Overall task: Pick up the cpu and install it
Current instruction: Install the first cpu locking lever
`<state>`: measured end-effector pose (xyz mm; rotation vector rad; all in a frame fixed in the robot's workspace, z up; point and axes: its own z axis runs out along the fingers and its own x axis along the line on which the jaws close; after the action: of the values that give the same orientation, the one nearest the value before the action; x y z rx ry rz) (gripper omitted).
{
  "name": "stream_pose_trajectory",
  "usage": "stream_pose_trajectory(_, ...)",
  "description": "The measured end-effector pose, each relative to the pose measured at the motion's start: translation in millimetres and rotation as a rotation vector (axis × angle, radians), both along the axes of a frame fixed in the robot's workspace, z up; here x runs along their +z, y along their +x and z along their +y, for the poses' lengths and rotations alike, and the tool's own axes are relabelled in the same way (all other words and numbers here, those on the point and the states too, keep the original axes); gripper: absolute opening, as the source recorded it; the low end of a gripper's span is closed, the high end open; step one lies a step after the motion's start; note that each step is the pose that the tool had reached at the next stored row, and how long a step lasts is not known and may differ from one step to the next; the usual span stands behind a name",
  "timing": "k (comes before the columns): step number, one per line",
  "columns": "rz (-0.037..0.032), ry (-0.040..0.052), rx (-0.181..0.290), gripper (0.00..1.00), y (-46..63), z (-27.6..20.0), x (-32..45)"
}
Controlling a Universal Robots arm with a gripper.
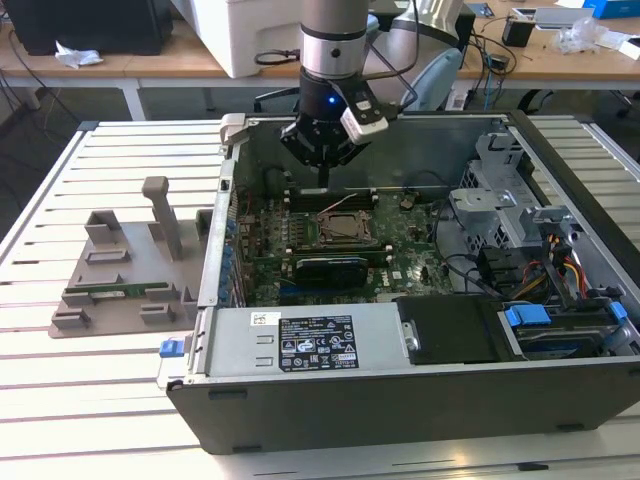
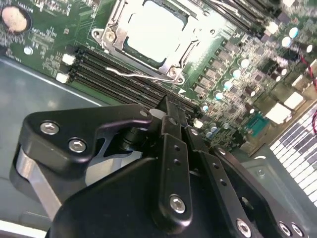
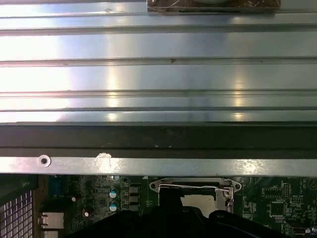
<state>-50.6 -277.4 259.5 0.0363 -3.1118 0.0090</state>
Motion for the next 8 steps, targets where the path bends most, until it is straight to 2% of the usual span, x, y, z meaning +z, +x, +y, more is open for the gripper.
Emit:
stream_pose_trajectory(3, 0.0001, 0.0, 0.012, 0.11, 0.0, 0.0, 0.0)
stream_pose_trajectory(5, -0.0002, 0.0364, 0.012, 0.11, 0.0, -3.6, -0.7)
stream_pose_trajectory(6, -0.0003, 0.0545, 0.014, 0.11, 0.0, -8.7, -2.8)
stream_pose_trajectory(8, -0.0001, 0.0551, 0.017, 0.11, 0.0, -9.6, -9.6)
